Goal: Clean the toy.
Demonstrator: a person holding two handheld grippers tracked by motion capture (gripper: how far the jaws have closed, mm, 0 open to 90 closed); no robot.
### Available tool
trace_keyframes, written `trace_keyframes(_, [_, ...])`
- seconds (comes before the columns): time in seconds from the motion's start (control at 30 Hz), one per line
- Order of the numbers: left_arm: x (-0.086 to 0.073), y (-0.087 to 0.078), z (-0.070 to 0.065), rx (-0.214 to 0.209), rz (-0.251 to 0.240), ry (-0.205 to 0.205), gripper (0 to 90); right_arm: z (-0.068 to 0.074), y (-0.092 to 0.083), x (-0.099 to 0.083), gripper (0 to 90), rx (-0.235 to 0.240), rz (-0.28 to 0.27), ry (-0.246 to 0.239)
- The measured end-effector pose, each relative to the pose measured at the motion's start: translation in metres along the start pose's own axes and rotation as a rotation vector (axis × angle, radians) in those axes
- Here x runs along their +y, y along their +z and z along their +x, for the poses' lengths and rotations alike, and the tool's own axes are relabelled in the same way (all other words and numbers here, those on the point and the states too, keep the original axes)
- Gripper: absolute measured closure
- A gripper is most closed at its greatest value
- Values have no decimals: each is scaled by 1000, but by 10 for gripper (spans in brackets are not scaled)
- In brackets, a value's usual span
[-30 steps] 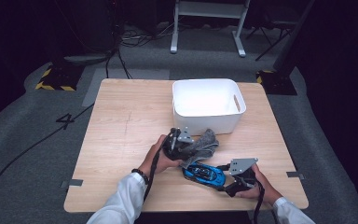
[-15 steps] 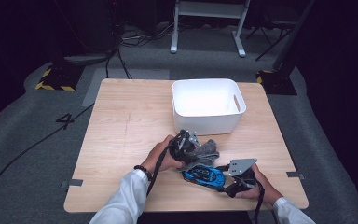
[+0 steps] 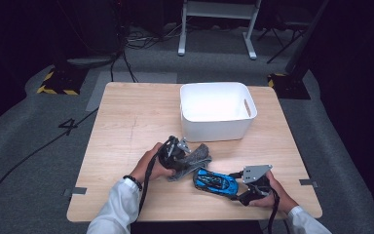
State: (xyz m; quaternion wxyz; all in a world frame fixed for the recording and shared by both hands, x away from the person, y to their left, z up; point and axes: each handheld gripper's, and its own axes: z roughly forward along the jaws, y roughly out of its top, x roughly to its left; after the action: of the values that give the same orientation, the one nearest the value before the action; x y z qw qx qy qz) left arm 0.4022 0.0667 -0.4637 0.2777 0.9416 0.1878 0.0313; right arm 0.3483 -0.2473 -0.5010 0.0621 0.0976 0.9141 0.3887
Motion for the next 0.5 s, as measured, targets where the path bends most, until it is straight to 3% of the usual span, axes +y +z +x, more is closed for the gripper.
trace_keyframes(0.1, [-6,2,-13,-17,17,47,681,-1,-1,-1,262,-8,0,4])
trace_keyframes(0.17, [-9,2,-19,-22,21,56,678,-1,-2,-1,262,-14,1,9])
trace_keyframes(0.37, [-22,0,-34,-50,10,44,672,-2,-4,-4,262,-32,0,22])
trace_keyframes(0.43, [-30,-2,-39,-69,-13,20,669,-3,-5,-5,262,-39,-3,32])
trace_keyframes(0.5, [-34,-2,-44,-91,-33,31,665,-5,-5,-6,262,-50,-7,46])
